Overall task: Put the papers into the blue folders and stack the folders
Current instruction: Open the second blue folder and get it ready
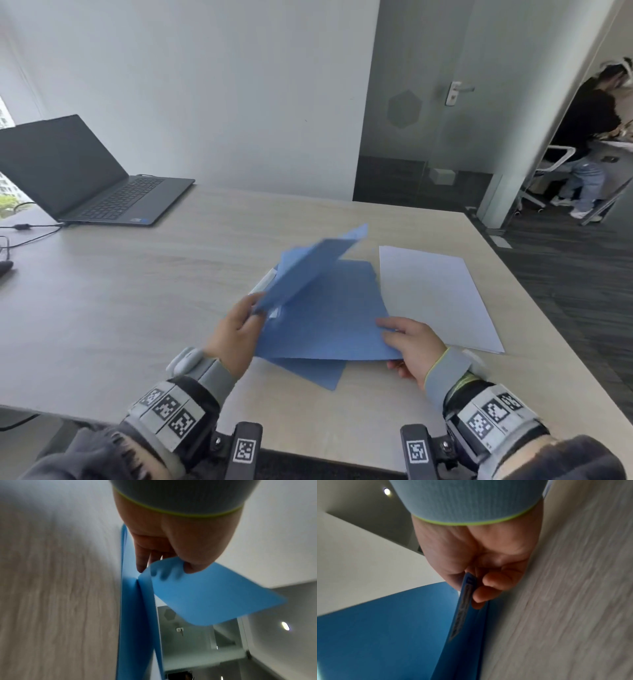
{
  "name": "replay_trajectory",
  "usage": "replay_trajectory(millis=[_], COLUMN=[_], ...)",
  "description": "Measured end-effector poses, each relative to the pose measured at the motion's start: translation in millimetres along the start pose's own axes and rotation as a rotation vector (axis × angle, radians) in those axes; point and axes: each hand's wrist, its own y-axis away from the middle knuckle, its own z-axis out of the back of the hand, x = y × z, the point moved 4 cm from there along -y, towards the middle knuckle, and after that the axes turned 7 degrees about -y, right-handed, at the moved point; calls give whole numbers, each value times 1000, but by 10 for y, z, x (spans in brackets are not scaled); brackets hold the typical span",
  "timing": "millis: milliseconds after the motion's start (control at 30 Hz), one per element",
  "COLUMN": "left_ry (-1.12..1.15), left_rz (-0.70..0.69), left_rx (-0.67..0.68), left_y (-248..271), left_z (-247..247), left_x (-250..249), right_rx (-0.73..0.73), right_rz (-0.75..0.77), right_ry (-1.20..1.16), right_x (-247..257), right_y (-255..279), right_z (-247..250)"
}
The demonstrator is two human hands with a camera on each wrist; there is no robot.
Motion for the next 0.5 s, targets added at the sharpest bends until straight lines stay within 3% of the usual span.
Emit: replay_trajectory(millis=[133, 200, 333, 500], left_ry=[569, 729, 694, 323], left_rz=[352, 475, 440, 266], left_rx=[-151, -177, -182, -98], left_y=[27, 50, 49, 43], left_z=[84, 69, 126, 124], left_x=[205, 272, 253, 249], right_rx=[48, 62, 63, 72], right_rz=[2, -3, -26, -67], right_ry=[169, 174, 143, 91], right_x=[-44, -58, -69, -109], right_y=[-35, -35, -15, -24], right_z=[-110, -146, -148, -129])
